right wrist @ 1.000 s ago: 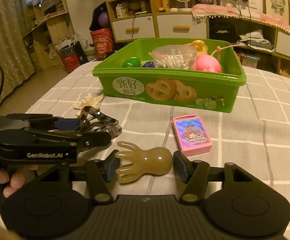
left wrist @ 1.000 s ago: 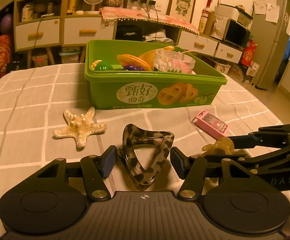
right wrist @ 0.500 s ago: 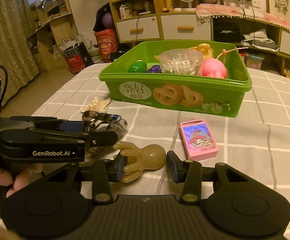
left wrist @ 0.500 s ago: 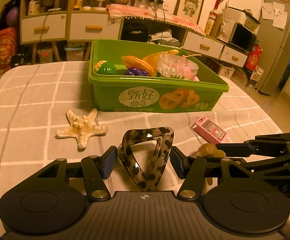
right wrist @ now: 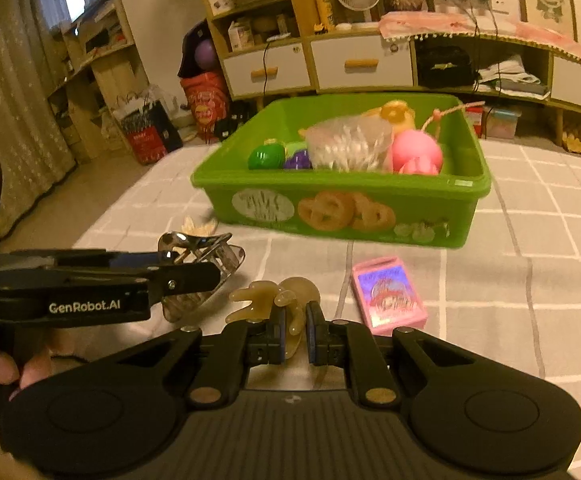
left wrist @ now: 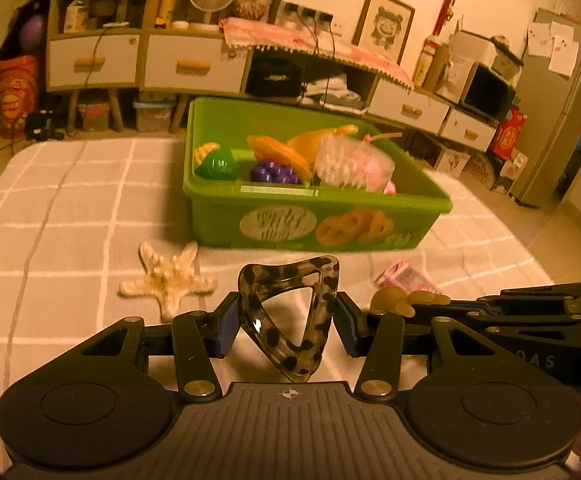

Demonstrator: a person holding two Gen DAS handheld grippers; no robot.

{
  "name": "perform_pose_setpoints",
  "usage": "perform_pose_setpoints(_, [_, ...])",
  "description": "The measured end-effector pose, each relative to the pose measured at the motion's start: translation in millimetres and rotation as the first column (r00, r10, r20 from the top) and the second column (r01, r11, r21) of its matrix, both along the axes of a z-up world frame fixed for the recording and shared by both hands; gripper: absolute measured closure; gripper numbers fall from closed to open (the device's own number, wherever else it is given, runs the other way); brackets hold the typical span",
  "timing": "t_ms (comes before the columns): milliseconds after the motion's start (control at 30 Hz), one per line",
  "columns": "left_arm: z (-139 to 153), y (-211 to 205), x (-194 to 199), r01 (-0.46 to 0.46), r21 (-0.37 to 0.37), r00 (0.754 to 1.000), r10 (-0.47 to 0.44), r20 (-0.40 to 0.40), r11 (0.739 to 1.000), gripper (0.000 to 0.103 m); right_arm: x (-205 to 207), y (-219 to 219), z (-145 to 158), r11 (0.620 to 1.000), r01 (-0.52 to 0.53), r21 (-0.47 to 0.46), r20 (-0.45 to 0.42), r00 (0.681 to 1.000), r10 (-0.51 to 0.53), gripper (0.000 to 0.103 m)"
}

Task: Organize rigid objects
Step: 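Carry the hair clip and hand toy over the green bin and open both grippers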

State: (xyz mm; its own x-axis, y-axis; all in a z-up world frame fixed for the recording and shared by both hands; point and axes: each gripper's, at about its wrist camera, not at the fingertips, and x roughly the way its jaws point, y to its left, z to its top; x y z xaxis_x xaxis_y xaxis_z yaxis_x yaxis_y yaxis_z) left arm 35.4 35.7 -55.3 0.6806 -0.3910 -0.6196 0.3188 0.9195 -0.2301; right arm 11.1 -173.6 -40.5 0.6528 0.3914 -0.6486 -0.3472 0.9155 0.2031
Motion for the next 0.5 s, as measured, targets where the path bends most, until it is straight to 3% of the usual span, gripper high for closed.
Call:
perform_pose_setpoints(233, [23.0, -1.0, 5.9, -0.017, -0.044, 0.999, 0.019, 0.046, 0.999, 0.049, 12.5, -5.6, 22.1, 0.998, 0.048, 0.045, 0.038, 0.998, -0.05, 0.103])
perform_pose_setpoints(500, [41.2, -8.1, 28.6, -0.028, -0.022, 0.996, 0.03, 0.085, 0.999, 0.049, 44.0, -23.3, 41.7, 0.986, 0.147, 0.081, 0.045, 0.988, -0.151, 0.103])
